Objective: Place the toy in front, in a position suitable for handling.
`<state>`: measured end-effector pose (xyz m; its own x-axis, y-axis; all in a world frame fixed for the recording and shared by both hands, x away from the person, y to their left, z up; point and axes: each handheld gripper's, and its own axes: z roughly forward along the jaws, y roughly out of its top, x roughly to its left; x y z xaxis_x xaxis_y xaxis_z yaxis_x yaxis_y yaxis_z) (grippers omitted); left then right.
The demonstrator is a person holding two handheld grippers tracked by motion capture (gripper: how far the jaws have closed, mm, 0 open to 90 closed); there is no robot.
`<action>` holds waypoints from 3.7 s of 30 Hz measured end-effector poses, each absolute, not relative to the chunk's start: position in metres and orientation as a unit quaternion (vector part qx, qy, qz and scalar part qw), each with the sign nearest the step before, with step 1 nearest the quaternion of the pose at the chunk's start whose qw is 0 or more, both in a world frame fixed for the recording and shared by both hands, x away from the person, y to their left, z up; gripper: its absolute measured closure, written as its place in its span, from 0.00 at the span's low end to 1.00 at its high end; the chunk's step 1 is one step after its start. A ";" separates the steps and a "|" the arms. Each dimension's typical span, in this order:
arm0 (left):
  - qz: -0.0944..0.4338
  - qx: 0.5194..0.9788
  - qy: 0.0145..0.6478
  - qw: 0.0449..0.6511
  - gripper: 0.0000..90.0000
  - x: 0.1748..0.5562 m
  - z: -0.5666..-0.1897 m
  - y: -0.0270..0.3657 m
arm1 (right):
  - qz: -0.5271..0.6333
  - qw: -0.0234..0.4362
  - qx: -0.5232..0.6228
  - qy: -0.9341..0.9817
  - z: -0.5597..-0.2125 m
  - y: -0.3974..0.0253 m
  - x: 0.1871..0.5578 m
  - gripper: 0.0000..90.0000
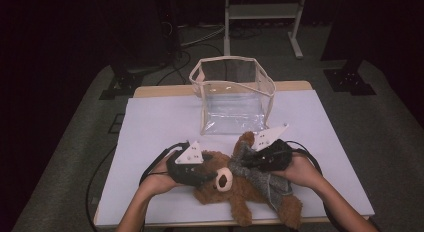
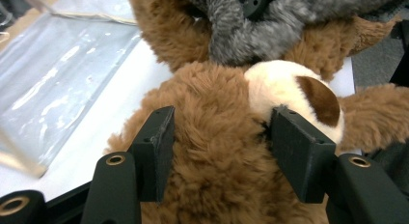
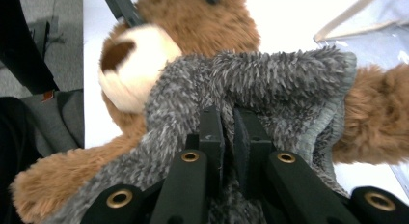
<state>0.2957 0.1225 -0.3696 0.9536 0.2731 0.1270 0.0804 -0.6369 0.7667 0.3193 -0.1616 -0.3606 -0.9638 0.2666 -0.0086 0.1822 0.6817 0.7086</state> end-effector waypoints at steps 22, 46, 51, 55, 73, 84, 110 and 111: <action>0.107 0.881 0.156 0.433 0.48 0.299 -0.392 0.117 | 0.377 0.073 0.091 0.919 -0.347 -0.162 0.283 0.91; 0.122 0.885 0.155 0.421 0.52 0.309 -0.393 0.117 | 0.407 0.091 0.125 0.900 -0.345 -0.176 0.320 0.92; 0.122 0.887 0.154 0.418 0.52 0.314 -0.392 0.112 | 0.426 0.080 0.092 0.897 -0.336 -0.156 0.312 0.92; 0.119 0.886 0.154 0.421 0.52 0.318 -0.391 0.109 | 0.414 0.084 0.065 0.904 -0.337 -0.130 0.309 0.92; 0.105 0.883 0.165 0.426 0.55 0.319 -0.403 0.125 | 0.381 0.097 0.093 0.915 -0.351 -0.140 0.319 0.92; 0.098 0.882 0.163 0.431 0.55 0.321 -0.407 0.122 | 0.380 0.085 0.074 0.918 -0.352 -0.102 0.330 0.92; 0.097 0.892 0.129 0.422 0.49 0.308 -0.402 0.113 | 0.400 0.087 0.103 0.906 -0.332 -0.135 0.334 0.91; 0.097 0.892 0.129 0.422 0.49 0.308 -0.402 0.113 | 0.402 0.091 0.107 0.905 -0.329 -0.136 0.336 0.91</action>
